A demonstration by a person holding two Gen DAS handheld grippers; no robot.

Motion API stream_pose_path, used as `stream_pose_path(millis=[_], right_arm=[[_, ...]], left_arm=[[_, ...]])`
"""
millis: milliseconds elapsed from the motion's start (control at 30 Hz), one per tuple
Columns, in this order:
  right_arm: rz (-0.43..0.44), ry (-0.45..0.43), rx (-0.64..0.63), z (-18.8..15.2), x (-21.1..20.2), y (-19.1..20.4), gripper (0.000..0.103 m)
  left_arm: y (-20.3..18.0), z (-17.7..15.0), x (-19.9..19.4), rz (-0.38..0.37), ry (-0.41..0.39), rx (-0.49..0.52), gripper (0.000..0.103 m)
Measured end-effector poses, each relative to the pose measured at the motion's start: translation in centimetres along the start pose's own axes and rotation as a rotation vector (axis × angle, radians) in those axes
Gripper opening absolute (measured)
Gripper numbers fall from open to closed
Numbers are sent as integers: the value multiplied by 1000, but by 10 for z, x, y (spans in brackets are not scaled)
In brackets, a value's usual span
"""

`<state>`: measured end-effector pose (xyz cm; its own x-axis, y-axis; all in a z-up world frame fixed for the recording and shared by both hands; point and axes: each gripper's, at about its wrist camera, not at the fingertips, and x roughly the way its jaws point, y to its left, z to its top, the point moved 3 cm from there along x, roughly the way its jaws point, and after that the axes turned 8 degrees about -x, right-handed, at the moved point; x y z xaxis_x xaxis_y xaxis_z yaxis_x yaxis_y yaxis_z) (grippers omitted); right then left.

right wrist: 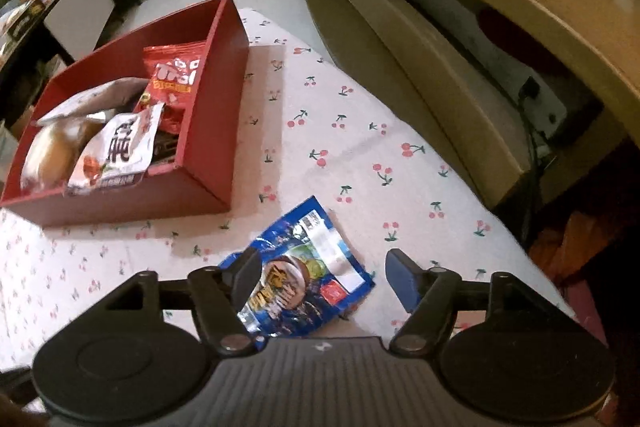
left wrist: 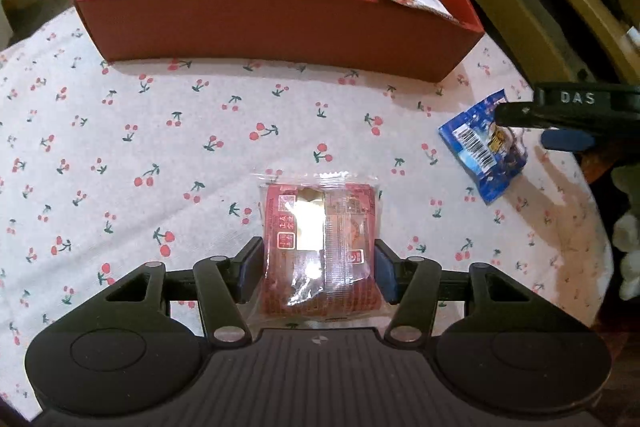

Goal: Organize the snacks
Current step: 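Lower the left tool onto the red pastry pack while the right tool lowers onto the blue bag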

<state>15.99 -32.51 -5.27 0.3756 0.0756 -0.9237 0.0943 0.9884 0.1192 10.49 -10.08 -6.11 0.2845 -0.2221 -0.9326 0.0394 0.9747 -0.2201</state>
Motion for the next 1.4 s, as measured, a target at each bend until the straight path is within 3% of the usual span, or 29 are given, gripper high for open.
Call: stream_pose_path(millis=[100, 367, 700, 767, 867, 967, 1100, 1333, 1400], right_arm=[[39, -10, 2, 6, 1, 7, 74], [34, 54, -113, 2, 19, 25, 80], [24, 89, -461, -19, 14, 64, 85], [2, 74, -423, -17, 9, 60, 85], [-29, 45, -252, -13, 0, 42, 85], [6, 38, -57, -16, -8, 28, 85], [28, 42, 75, -23, -6, 28, 86], [-10, 32, 112, -9, 18, 33, 88], [-39, 27, 71, -8, 17, 36, 80]], left_arm=[[2, -1, -2, -28, 13, -14, 64], [3, -3, -4, -30, 13, -2, 64], [6, -5, -3, -38, 17, 2, 66], [8, -6, -5, -40, 18, -4, 66], [11, -6, -8, -41, 17, -15, 66], [11, -7, -9, -32, 9, -6, 66], [7, -6, -8, -23, 1, 3, 66], [9, -7, -7, -27, -2, -11, 68], [9, -7, -6, -21, -4, -4, 70]])
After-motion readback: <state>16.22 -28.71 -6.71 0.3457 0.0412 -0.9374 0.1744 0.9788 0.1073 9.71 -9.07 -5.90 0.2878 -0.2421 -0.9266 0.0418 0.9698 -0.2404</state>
